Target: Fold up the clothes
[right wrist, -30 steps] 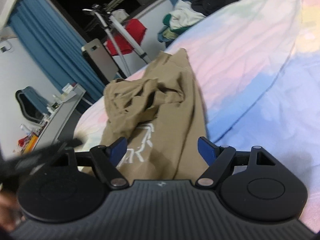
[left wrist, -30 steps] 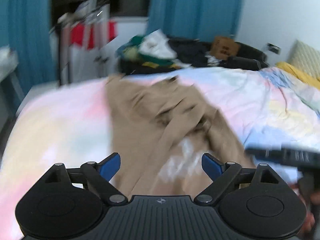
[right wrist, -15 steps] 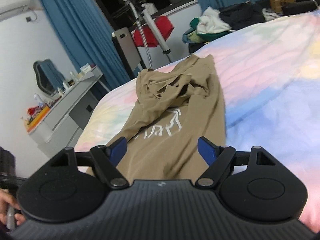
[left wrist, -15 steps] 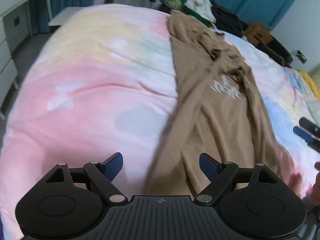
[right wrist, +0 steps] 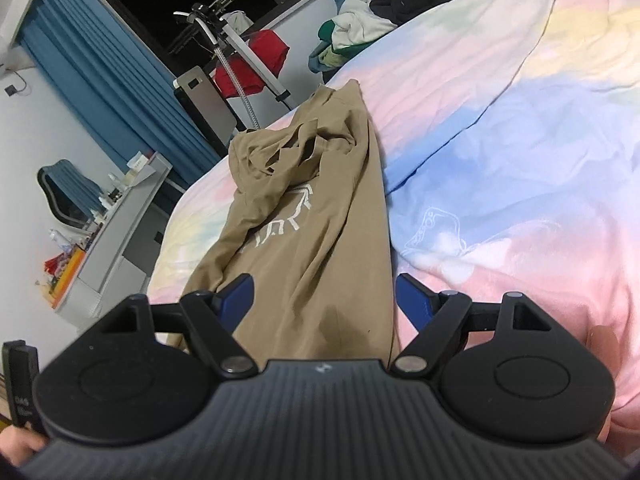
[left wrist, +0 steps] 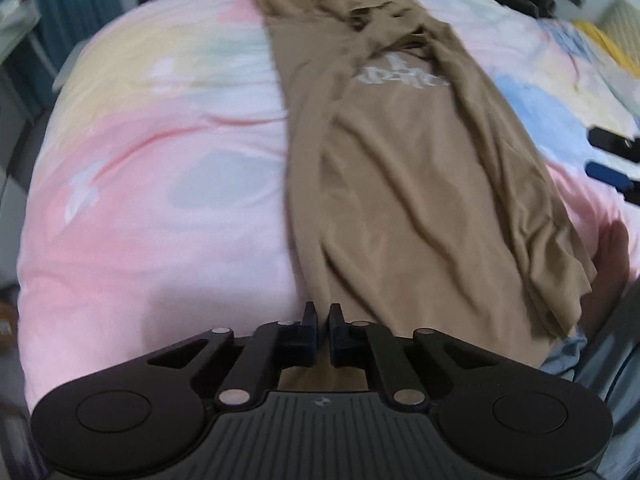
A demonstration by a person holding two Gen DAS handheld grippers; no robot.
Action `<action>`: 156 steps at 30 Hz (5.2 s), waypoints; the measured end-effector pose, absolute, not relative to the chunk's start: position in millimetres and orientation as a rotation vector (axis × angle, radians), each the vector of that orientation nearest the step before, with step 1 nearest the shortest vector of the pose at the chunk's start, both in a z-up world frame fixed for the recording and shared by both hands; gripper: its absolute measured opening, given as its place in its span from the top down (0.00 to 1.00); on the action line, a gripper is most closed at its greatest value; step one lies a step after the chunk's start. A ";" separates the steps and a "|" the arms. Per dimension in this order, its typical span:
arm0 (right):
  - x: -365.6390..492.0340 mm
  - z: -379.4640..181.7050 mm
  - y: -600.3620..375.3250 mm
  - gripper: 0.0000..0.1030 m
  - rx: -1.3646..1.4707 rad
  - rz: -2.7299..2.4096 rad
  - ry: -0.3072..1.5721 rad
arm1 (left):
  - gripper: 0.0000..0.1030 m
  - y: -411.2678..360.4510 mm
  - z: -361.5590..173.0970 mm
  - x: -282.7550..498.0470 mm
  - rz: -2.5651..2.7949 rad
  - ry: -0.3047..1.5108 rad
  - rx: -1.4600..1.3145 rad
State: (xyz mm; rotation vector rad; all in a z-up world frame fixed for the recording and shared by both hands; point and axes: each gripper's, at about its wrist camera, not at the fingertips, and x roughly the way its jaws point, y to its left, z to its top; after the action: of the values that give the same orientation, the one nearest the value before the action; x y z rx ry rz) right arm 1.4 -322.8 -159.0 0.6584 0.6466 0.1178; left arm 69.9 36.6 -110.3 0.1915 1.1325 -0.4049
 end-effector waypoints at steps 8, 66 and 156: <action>0.5 -164.3 -332.1 0.23 0.713 0.126 0.643 | 0.97 -37.7 -59.3 44.1 -0.487 1.042 0.308; -6.8 -176.7 -263.9 0.90 0.439 0.288 1.072 | 0.43 7.9 -147.1 29.7 -0.676 1.187 -0.265; 99.1 -153.7 -327.4 0.32 0.548 0.151 0.646 | 0.08 19.1 -60.2 76.1 -0.370 0.732 -0.364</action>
State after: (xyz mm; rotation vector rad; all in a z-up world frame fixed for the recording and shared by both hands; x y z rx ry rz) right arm 99.1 -327.4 -153.7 0.5481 0.6463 0.1506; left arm 76.1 19.1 -60.2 -0.3640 0.7325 -0.3696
